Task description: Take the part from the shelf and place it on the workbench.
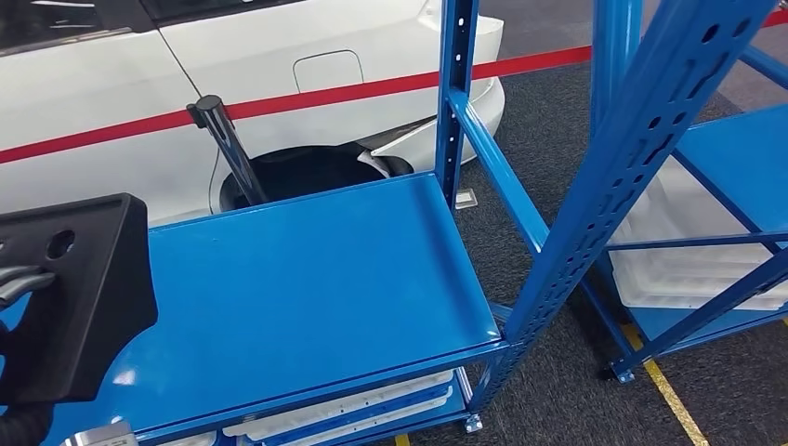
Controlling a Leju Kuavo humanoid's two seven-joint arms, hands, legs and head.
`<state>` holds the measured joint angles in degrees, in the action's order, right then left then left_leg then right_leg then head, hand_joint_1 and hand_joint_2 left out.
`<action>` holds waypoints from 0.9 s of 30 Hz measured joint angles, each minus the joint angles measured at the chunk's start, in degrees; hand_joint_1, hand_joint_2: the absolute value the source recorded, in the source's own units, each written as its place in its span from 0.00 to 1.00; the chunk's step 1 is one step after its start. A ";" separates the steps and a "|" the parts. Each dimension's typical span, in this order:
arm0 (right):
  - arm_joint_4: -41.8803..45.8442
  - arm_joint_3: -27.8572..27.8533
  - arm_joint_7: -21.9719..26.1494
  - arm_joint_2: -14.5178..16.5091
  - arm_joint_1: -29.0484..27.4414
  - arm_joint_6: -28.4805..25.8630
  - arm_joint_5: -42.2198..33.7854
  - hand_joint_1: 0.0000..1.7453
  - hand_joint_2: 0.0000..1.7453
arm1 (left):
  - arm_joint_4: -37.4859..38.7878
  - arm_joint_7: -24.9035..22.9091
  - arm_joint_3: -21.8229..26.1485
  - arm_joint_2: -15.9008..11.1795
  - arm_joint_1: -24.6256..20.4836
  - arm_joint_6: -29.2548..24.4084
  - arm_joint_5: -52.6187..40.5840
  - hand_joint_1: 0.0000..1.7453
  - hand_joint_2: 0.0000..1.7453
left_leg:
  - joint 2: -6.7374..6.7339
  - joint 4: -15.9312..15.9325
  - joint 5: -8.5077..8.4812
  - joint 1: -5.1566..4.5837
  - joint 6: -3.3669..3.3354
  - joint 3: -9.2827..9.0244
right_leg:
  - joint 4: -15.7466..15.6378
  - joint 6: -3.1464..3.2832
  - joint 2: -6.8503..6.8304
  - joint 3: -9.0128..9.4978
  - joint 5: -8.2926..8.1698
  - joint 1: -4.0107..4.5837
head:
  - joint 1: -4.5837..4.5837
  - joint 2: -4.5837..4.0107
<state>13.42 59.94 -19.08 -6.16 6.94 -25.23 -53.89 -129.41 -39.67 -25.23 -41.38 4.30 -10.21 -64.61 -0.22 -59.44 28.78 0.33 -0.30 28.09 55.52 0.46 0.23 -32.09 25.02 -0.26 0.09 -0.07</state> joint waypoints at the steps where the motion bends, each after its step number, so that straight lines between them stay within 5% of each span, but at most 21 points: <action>1: 0.00 0.01 0.00 0.11 0.04 0.04 0.02 0.00 0.00 | 0.00 0.00 0.07 0.00 -0.02 0.08 0.01 1.00 1.00 | 0.12 3.89 -0.64 -0.24 -0.46 -2.26 | -0.03 -0.23 0.01 -0.22 -0.37 0.07 | 0.00 0.00; 3: -0.01 0.01 0.00 0.27 0.06 0.13 0.11 0.00 0.00 | -0.01 0.00 0.21 0.00 -0.03 0.16 0.03 1.00 1.00 | 0.23 7.31 -0.88 -0.63 -1.01 -3.87 | -0.17 -0.84 -0.03 -0.53 -1.14 0.07 | 0.02 0.00; 6: -0.02 0.02 0.00 0.29 -0.08 0.19 0.18 0.00 0.00 | -0.01 0.00 0.35 0.00 -0.09 0.20 0.10 1.00 1.00 | 0.01 8.15 -2.51 -0.43 -1.72 -3.03 | 0.22 -1.88 -0.04 -1.14 -0.82 0.00 | 0.03 0.00; 10: -0.04 0.02 0.00 0.30 -0.11 0.35 0.13 0.00 0.00 | -0.01 0.00 0.34 0.03 -0.04 -0.12 0.21 1.00 1.00 | -0.20 8.44 -4.86 -0.18 -2.46 -0.47 | 12.89 -2.87 -0.03 -5.22 8.92 -0.07 | -0.08 0.00; 12: -0.04 0.02 0.00 0.31 -0.08 0.37 0.18 0.00 0.00 | -0.01 0.00 0.32 0.11 -0.01 -1.42 0.18 1.00 1.00 | -0.26 8.16 -5.81 -0.14 -2.24 0.99 | 16.46 -3.24 -0.03 -4.94 8.70 -0.21 | -0.10 0.00; 13: -0.04 0.02 0.00 0.31 -0.06 0.38 0.28 0.00 0.00 | -0.01 0.00 0.32 0.19 -0.01 -2.52 0.12 1.00 1.00 | -0.27 7.86 -6.20 -0.07 -2.07 1.73 | 15.08 -3.37 -0.04 -3.24 6.98 -0.32 | -0.10 0.00; 15: -0.04 0.02 -0.01 0.32 -0.05 0.37 0.58 0.00 0.00 | -0.01 0.00 0.40 0.34 0.01 -5.40 -0.04 1.00 1.00 | -0.27 6.77 -6.65 0.02 -1.66 3.16 | 7.42 -3.62 -0.10 2.40 4.28 -0.59 | -0.11 0.00; 17: -0.05 0.02 -0.02 0.31 -0.04 0.35 0.98 0.00 0.00 | -0.01 0.03 0.67 0.44 -0.01 -8.76 -0.15 1.00 1.00 | -0.28 5.46 -6.95 -0.08 -1.14 4.35 | 0.63 -3.23 0.00 6.47 4.60 -0.53 | -0.08 0.00; 20: -0.06 0.02 -0.01 0.33 0.00 0.33 1.66 0.00 0.00 | 0.00 0.28 1.05 0.52 -0.22 -13.95 -0.18 1.00 1.00 | -0.34 4.66 -7.57 0.09 -0.11 5.28 | -0.98 -1.76 0.11 6.40 4.89 -0.24 | -0.05 0.00; 22: -0.06 0.02 0.00 0.42 0.03 0.32 2.09 0.00 0.00 | 0.01 0.74 1.22 0.63 -0.55 -16.93 0.06 1.00 1.00 | -0.28 2.23 -4.86 0.39 0.54 6.34 | -0.96 -0.66 -0.03 5.48 3.97 -0.36 | -0.01 0.00; 25: -0.07 0.02 0.00 0.49 0.17 0.20 2.73 0.00 0.00 | 0.03 1.67 1.40 0.93 -1.22 -20.55 0.83 1.00 1.00 | -0.25 -8.43 3.15 0.60 1.30 9.30 | -0.91 0.17 -0.26 3.47 2.31 -0.35 | 0.07 0.00; 27: -0.07 0.02 0.00 0.52 0.19 0.16 2.93 0.00 0.00 | 0.04 2.02 1.41 1.23 -1.44 -21.66 1.21 1.00 1.00 | -0.25 -12.63 3.84 0.62 1.35 9.18 | -0.87 0.12 -0.29 1.98 1.21 -0.26 | 0.08 0.00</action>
<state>13.35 59.95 -19.08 -5.64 7.13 -25.06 -50.96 -129.37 -37.65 -23.82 -40.15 2.86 -31.86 -63.40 -0.47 -72.07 32.61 0.95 1.05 37.27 54.65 0.59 -0.06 -30.10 26.24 -0.51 0.17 -0.07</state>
